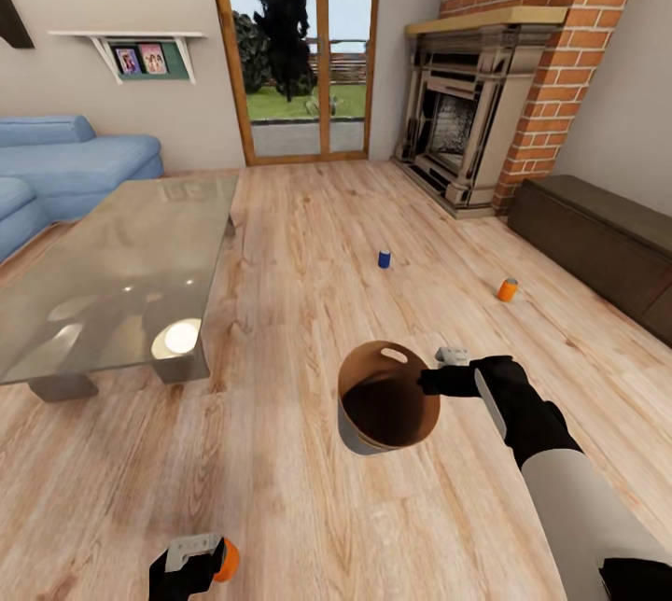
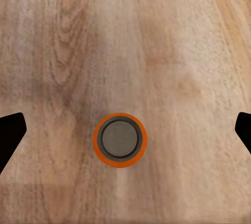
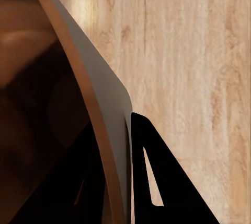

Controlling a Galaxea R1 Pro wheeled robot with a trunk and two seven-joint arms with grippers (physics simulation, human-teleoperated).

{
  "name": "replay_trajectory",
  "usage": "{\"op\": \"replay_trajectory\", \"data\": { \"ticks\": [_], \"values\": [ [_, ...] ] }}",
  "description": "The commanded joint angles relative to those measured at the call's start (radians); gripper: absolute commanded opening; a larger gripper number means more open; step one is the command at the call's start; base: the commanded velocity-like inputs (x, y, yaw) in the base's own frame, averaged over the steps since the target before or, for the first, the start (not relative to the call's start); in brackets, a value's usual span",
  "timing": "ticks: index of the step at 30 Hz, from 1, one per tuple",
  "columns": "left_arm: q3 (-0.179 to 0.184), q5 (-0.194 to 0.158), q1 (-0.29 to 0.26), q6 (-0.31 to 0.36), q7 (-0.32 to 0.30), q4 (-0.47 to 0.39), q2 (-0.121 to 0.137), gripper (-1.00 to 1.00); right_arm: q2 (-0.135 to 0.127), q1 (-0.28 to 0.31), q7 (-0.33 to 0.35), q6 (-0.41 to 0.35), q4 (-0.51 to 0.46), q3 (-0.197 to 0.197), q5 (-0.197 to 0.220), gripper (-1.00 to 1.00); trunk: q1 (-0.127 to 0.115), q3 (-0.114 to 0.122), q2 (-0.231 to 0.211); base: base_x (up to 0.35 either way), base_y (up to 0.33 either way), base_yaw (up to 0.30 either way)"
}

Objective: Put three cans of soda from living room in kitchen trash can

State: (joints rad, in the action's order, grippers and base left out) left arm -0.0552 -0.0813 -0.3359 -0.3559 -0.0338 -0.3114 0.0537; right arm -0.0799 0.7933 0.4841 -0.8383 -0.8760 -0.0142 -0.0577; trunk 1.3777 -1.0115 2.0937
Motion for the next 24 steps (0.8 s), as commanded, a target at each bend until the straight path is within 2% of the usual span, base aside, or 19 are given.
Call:
{"op": "replay_trajectory", "data": {
  "ticks": [1, 24],
  "values": [
    [0.0, 0.0, 0.0, 0.0, 0.0, 0.0, 0.0, 1.0, 0.0, 0.0, 0.005, -0.005, -0.002, -0.001, 0.023, -1.0, 0.004, -0.003, 0.007, 0.0, 0.0, 0.0],
    [0.0, 0.0, 0.0, 0.001, 0.0, 0.0, 0.0, 1.0, 0.001, -0.005, 0.008, -0.005, -0.084, -0.003, 0.024, -1.0, 0.092, -0.075, 0.168, 0.0, 0.0, 0.0]
  ]
}}
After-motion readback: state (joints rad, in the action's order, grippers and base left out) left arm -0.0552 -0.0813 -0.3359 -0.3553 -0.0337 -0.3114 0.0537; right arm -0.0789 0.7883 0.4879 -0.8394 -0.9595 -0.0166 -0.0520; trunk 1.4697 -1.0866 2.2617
